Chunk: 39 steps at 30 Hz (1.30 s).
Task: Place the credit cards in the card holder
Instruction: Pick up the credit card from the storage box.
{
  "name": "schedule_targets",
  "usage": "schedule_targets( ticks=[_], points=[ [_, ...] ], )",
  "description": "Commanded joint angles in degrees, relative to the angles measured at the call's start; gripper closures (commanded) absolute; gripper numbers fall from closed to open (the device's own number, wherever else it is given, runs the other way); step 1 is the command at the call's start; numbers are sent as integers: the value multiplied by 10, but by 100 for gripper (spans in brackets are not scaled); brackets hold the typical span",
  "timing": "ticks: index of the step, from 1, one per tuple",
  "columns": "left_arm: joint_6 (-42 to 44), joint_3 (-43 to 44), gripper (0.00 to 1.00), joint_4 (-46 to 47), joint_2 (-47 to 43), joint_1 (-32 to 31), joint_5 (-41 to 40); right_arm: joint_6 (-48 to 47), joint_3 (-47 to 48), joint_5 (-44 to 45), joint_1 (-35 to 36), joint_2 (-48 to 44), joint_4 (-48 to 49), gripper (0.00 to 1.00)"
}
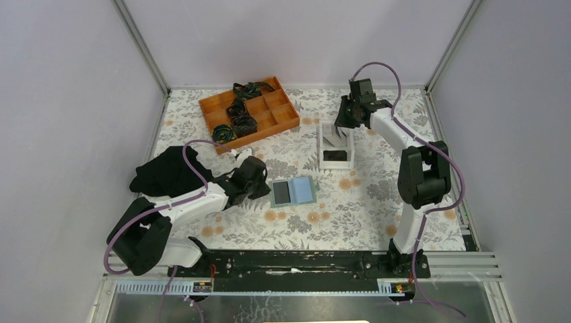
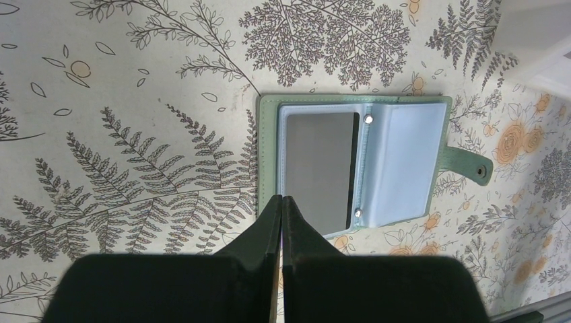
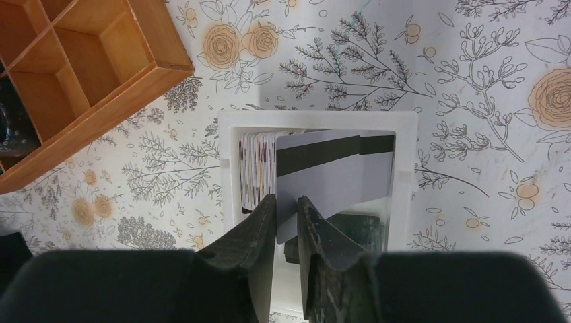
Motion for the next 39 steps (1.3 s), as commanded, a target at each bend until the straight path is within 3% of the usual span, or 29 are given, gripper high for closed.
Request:
schedule_targets(
  ticks=[1, 12, 25, 31, 39],
  points=[
    [-9, -1, 98, 27, -3, 4, 4, -4, 19, 10, 2, -32, -13, 78],
    [-10, -6, 97, 24, -23, 3, 6, -39, 12, 107, 2, -45, -60, 100],
    [40, 45, 92, 53, -25, 4, 44, -73, 17, 161, 17, -131, -100, 100],
    [101, 90, 72, 109, -26, 13, 161, -62, -35, 34, 21, -236, -106, 100],
    [96, 99, 52, 226, -32, 75, 374, -54, -125, -195, 27, -350, -136, 100]
  ],
)
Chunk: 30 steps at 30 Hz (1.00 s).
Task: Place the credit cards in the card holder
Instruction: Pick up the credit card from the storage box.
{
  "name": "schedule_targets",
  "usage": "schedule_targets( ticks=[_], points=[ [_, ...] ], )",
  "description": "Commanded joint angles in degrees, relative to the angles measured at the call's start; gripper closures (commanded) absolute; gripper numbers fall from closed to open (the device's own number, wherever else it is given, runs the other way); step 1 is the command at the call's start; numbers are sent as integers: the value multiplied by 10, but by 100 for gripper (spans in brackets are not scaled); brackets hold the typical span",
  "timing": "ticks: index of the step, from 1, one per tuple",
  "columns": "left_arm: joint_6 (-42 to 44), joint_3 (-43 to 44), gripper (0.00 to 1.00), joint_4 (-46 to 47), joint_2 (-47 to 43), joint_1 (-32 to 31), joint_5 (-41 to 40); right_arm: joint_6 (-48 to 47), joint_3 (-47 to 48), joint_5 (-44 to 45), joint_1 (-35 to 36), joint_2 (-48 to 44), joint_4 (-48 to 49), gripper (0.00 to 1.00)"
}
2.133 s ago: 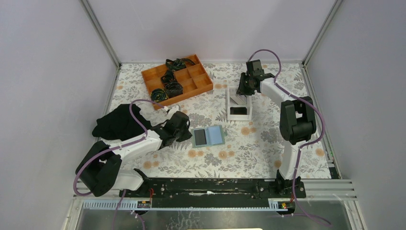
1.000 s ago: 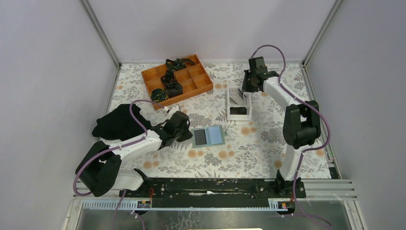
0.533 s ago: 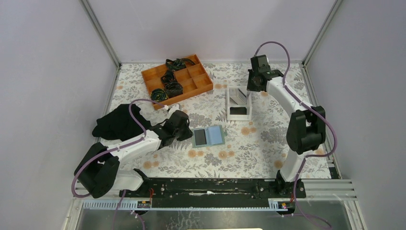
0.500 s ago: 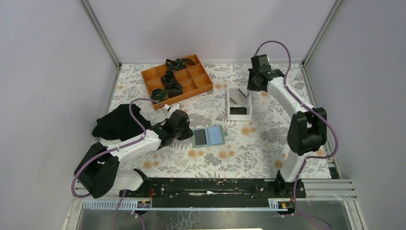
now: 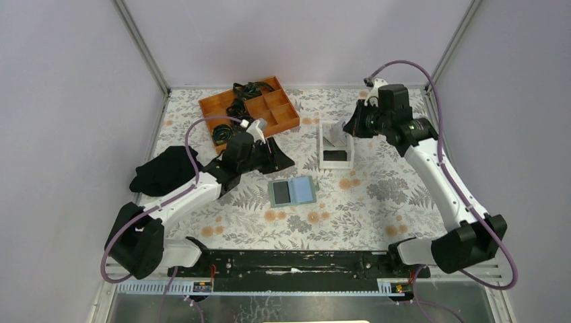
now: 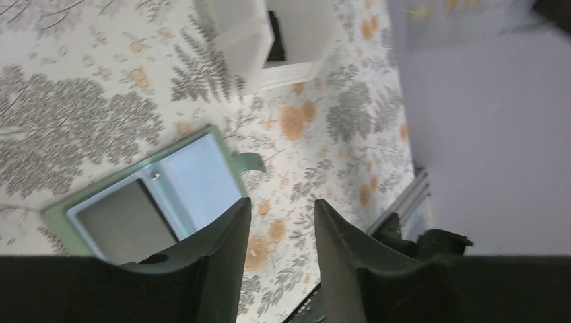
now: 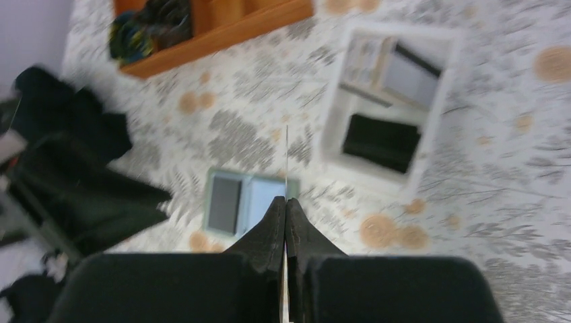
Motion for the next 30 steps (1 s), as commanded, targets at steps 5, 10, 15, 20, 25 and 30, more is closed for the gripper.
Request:
schedule_targets(
  ticks=[5, 10, 15, 20, 25, 30],
  points=[
    [12, 27, 41, 120, -17, 33, 190, 12, -90, -264, 9, -82, -33, 100],
    [-15, 18, 30, 166, -19, 38, 244, 20, -110, -347, 18, -104, -45, 100],
    [-43, 9, 23, 215, -10, 38, 296, 27, -129, -393, 32, -108, -38, 100],
    [-55, 4, 23, 236, 1, 39, 333, 70, -168, -443, 40, -112, 20, 100],
    [-71, -2, 25, 263, 9, 39, 358, 94, -187, -471, 44, -106, 59, 100],
    [-74, -11, 29, 270, 14, 41, 381, 120, -191, -496, 44, -100, 93, 100]
  ],
)
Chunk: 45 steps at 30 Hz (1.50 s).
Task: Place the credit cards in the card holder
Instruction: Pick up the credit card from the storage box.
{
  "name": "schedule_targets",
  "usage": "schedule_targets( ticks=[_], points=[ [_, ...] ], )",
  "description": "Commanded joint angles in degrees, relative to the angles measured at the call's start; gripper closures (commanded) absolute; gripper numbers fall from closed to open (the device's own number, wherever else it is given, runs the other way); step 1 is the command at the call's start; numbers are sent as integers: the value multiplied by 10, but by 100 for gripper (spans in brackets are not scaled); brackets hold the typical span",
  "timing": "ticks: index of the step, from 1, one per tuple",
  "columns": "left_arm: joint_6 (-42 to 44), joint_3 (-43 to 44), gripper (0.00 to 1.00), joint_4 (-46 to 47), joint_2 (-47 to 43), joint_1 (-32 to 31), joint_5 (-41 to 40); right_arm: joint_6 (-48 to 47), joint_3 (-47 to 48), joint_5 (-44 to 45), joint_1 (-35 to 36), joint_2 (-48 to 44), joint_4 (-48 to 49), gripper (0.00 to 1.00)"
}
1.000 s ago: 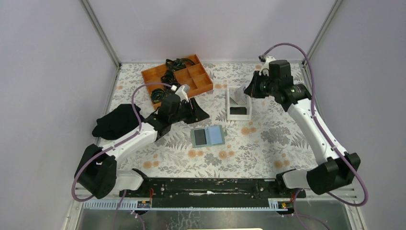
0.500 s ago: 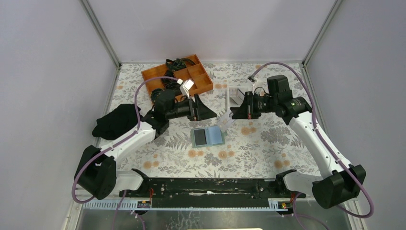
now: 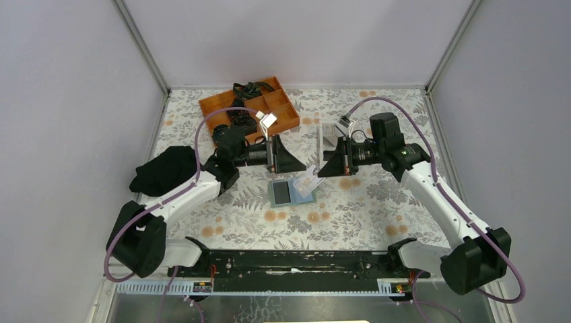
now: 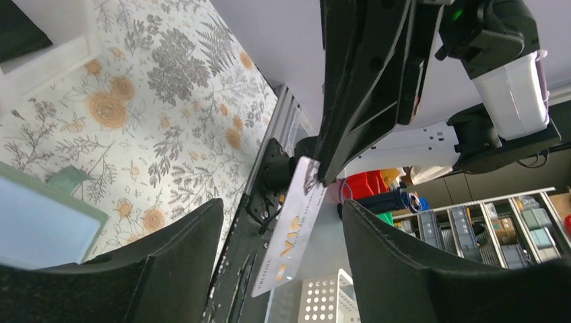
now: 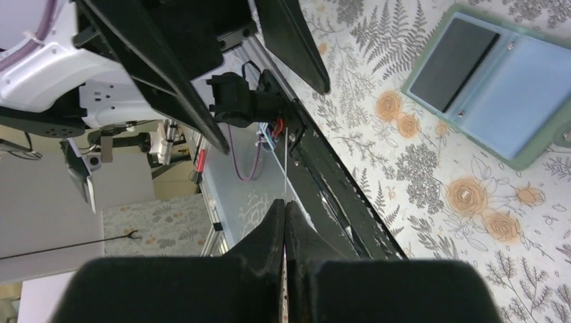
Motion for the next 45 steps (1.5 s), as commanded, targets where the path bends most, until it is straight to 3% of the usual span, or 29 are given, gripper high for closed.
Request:
schedule_targets(
  ticks=[1, 14, 22, 25, 29, 30, 33, 36, 40, 45],
  points=[
    [-11, -15, 30, 46, 7, 7, 45, 36, 2, -57, 4, 1, 61, 100],
    [-77, -48, 47, 142, 23, 14, 100, 64, -11, -82, 6, 28, 112, 100],
    [-89, -52, 73, 159, 34, 14, 121, 70, -7, -93, 7, 47, 128, 100],
    [-97, -57, 97, 171, 35, 14, 126, 76, -10, -96, 7, 51, 137, 100],
    [-111, -69, 100, 191, 38, 15, 131, 83, -9, -100, 7, 58, 148, 100],
    [-115, -74, 100, 197, 39, 16, 129, 83, -8, -100, 7, 60, 149, 96],
    [-123, -95, 100, 209, 32, 30, 104, 62, 1, -77, 6, 62, 127, 61],
    [-103, -120, 100, 166, 6, 54, 34, 36, 9, -40, 6, 66, 95, 37],
    [-53, -143, 100, 41, -46, 59, -118, 16, 10, 37, 7, 70, 73, 36],
    [-73, -191, 100, -20, -95, 56, -264, -32, 30, 166, 11, 87, 11, 36]
  ],
)
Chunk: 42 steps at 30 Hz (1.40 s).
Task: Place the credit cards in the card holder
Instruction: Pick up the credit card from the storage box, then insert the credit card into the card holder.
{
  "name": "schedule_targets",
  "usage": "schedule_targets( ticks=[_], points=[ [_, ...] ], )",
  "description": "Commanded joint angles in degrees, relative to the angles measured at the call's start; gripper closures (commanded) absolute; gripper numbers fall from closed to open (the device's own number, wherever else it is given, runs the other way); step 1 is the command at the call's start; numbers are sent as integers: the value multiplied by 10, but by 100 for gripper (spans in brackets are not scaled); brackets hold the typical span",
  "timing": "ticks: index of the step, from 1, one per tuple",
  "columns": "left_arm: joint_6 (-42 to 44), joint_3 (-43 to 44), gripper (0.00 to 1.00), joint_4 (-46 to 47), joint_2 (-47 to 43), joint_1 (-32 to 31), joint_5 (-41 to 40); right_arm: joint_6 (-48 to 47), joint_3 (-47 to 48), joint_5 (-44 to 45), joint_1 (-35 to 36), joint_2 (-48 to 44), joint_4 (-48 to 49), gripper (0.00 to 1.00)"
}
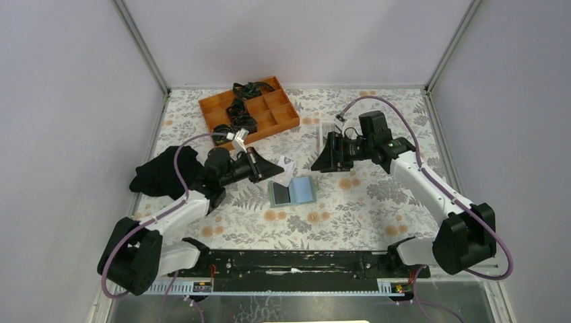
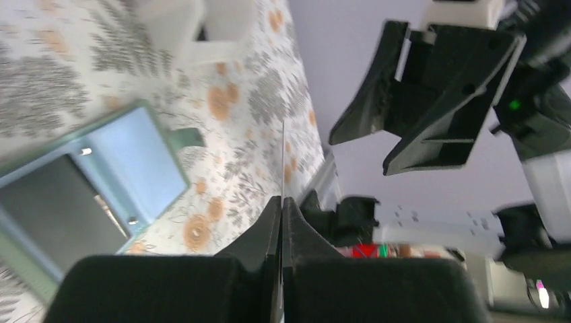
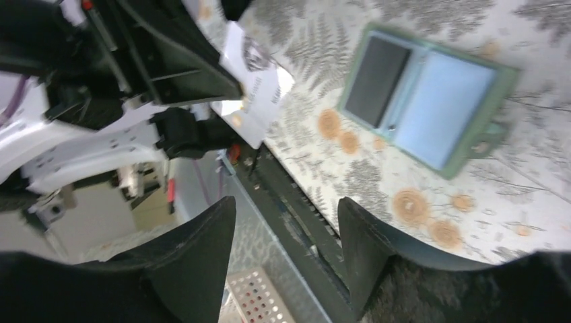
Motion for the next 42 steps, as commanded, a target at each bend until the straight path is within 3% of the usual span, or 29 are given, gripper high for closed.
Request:
schedule_targets(
  ticks=[1, 6, 13, 21, 30, 42],
  points=[
    [-1, -44, 100, -77, -44, -4, -181, -53, 38, 136, 10, 17, -55, 36],
    [-30, -76, 100, -78, -65, -32, -260, -56, 37, 228, 47, 39, -63, 47],
    [-65, -100, 100, -46, -52, -125, -383, -28, 10, 323, 89, 64, -36, 80],
    [-90, -142, 100, 14, -30, -210, -500, -20, -8, 370, 121, 90, -24, 97],
    [-88, -159, 100, 115, 38, -232, -525, -18, -25, 402, 134, 126, -1, 100],
    [-80, -135, 100, 179, 126, -233, -529, -31, -10, 421, 142, 171, 11, 100]
  ],
)
